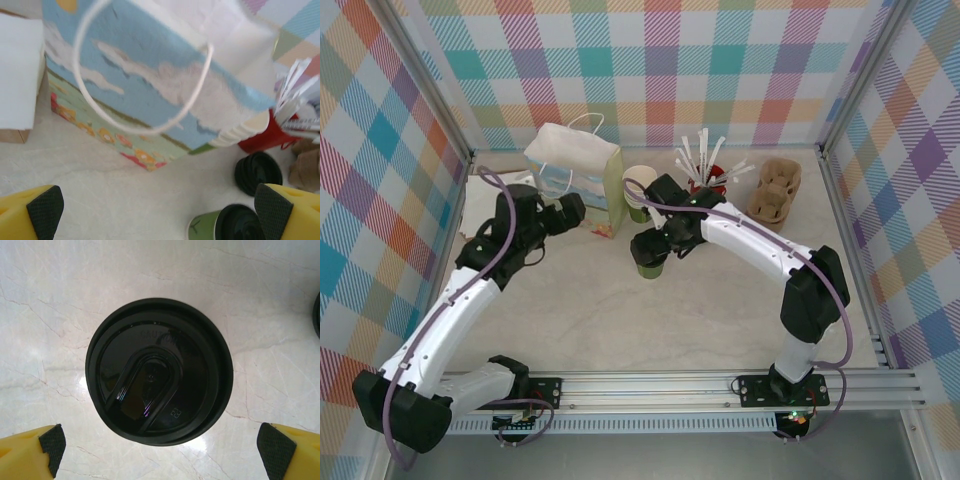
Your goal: Pack the takeout coffee
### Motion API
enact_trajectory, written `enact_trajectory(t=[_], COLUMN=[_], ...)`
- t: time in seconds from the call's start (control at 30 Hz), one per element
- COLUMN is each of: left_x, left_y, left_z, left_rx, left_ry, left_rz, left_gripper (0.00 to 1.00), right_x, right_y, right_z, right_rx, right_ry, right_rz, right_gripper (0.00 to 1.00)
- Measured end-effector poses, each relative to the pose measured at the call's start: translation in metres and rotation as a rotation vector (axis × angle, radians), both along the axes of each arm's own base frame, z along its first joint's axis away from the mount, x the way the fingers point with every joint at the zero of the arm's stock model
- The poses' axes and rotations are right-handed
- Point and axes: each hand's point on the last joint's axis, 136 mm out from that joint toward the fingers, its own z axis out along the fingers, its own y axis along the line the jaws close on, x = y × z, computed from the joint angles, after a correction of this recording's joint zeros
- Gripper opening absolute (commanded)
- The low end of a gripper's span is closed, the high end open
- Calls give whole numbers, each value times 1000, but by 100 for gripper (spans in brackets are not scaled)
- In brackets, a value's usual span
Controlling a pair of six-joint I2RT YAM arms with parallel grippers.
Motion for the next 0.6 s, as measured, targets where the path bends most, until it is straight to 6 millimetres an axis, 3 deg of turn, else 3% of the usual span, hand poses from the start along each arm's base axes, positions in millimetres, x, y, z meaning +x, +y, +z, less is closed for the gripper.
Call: enact_trajectory(t=[0.23, 0.37, 0.47, 0.6], left_x=[18, 38, 61, 83], left_y=[9, 10, 8, 5], left_z=[67, 88, 87, 57], left_rx=[-142, -229, -286, -311], left_ry=[-92, -75, -17, 121], left_rz=[66, 140, 204, 285], left_gripper=[100, 100, 98, 94], right_x=[5, 8, 9, 11], right_y=[-4, -7, -9, -11], right_z=[1, 1, 1, 1], right_rx=[-22, -37, -47, -57], right_ry=[-26, -39, -48, -57], right_rz=[-14, -23, -32, -42], right_gripper=[100, 100, 100, 100])
